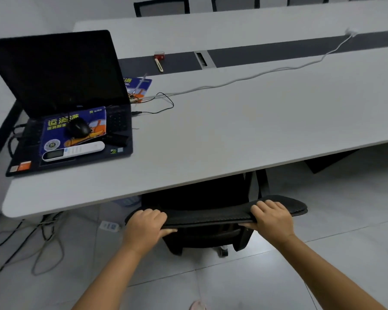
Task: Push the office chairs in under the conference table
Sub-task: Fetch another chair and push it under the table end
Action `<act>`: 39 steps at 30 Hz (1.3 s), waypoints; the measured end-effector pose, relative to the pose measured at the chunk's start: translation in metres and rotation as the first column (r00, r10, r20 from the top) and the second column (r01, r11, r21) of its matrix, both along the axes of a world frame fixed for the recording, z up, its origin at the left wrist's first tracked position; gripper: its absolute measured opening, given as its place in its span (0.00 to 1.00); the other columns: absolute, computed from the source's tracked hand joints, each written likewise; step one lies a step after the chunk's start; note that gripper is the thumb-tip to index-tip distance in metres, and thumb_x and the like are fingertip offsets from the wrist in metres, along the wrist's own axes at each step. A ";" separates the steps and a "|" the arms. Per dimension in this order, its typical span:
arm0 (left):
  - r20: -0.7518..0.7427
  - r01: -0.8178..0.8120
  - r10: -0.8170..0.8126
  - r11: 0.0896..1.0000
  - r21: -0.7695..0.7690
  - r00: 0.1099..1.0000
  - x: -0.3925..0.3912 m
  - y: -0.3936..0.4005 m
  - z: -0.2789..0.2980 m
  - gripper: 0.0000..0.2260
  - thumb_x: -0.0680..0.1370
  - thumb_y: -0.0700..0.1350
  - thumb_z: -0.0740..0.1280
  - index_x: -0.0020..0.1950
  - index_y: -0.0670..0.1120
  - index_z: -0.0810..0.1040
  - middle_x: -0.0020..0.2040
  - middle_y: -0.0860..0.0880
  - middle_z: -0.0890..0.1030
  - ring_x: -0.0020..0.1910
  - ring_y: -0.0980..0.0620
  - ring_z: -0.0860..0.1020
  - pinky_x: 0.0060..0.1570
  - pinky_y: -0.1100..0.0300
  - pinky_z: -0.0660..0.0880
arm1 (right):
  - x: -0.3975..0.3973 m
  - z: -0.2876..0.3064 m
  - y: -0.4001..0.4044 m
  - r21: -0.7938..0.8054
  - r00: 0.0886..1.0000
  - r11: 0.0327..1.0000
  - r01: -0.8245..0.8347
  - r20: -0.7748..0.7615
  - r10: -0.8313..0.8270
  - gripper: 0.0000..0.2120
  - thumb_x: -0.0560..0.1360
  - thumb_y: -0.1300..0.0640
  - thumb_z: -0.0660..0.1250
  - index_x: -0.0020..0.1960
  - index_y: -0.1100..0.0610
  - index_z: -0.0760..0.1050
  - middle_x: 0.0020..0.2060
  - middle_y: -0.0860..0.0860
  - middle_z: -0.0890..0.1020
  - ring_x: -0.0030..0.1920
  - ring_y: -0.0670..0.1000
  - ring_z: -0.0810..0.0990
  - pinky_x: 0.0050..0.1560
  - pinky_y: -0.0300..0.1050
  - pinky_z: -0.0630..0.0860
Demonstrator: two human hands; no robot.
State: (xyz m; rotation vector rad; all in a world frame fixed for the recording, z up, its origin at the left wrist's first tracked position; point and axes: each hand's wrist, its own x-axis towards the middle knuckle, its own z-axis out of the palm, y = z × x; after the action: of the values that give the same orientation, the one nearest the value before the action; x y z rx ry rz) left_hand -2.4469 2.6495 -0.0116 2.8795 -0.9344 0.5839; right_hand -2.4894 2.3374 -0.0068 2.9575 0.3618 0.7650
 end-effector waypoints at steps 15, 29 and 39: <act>0.130 -0.063 0.073 0.995 -0.075 0.989 0.043 -0.021 -0.008 0.31 0.78 0.63 0.46 0.25 0.45 0.70 0.21 0.49 0.70 0.20 0.49 0.70 0.31 0.57 0.55 | 0.085 0.001 -0.026 -0.034 0.986 0.989 -0.142 0.085 0.144 0.33 0.77 0.37 0.44 0.28 0.57 0.73 0.23 0.51 0.73 0.22 0.52 0.71 0.33 0.42 0.56; -0.118 -0.218 0.209 0.973 -0.070 0.971 0.024 -0.052 0.007 0.34 0.78 0.63 0.39 0.36 0.50 0.81 0.31 0.55 0.80 0.32 0.56 0.73 0.31 0.65 0.67 | 0.076 -0.010 -0.045 0.113 0.980 0.984 -0.138 0.156 0.120 0.27 0.74 0.34 0.51 0.31 0.55 0.67 0.23 0.51 0.71 0.24 0.52 0.70 0.34 0.42 0.57; -0.395 -0.003 -0.253 0.840 -0.543 0.883 0.004 -0.184 0.042 0.12 0.72 0.46 0.59 0.46 0.45 0.80 0.43 0.50 0.83 0.48 0.59 0.72 0.55 0.80 0.59 | 0.013 -0.001 -0.050 0.558 0.972 0.815 0.158 -0.235 -0.028 0.22 0.76 0.41 0.53 0.52 0.56 0.76 0.54 0.54 0.81 0.60 0.50 0.68 0.63 0.45 0.63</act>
State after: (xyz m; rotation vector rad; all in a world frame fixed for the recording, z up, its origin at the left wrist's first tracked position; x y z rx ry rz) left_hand -2.4426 2.4652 0.0300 2.2722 -0.7340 0.1047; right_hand -2.4762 2.2878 -0.0074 3.6108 -0.0269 0.6239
